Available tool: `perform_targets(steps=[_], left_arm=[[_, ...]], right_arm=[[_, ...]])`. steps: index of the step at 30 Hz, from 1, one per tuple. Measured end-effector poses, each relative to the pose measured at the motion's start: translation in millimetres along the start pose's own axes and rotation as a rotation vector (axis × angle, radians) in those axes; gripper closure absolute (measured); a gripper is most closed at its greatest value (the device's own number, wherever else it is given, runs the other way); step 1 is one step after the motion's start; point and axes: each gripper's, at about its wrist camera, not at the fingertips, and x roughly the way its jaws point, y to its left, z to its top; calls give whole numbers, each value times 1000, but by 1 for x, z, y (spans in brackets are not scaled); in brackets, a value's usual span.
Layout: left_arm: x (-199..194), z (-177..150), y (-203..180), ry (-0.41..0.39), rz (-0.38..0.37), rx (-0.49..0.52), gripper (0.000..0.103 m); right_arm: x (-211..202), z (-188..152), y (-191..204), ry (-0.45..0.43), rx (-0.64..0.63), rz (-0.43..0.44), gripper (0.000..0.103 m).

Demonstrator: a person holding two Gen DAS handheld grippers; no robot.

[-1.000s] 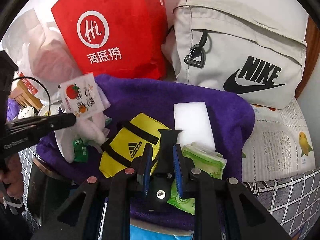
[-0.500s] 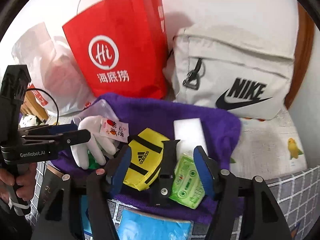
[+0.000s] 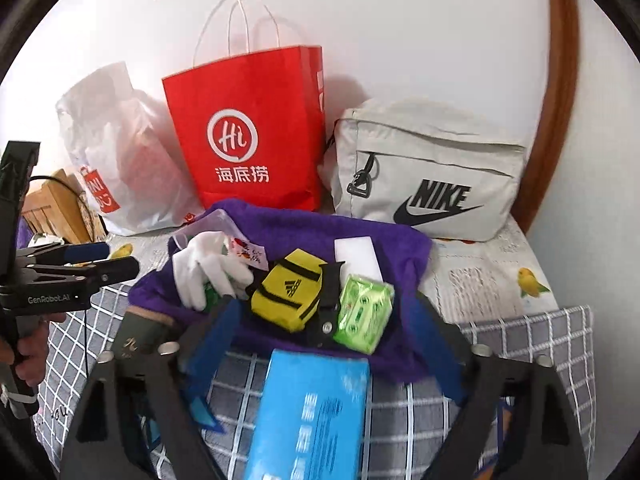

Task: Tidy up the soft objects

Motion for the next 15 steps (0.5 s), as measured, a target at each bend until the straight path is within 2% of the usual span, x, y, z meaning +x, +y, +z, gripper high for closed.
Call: perform_targets(steps=[4, 7, 9, 15], left_arm=[[-29, -20, 6, -29, 16, -24, 16], [-49, -35, 10, -56, 30, -47, 8], [-62, -46, 10, -76, 46, -55, 7], [-104, -75, 4, -137, 112, -32, 1]], right_arm=[[-28, -16, 4, -15, 10, 4, 13], [-51, -28, 7, -26, 20, 5, 11], [-66, -37, 10, -37, 26, 7, 6], [-105, -57, 18, -52, 6, -8, 0]])
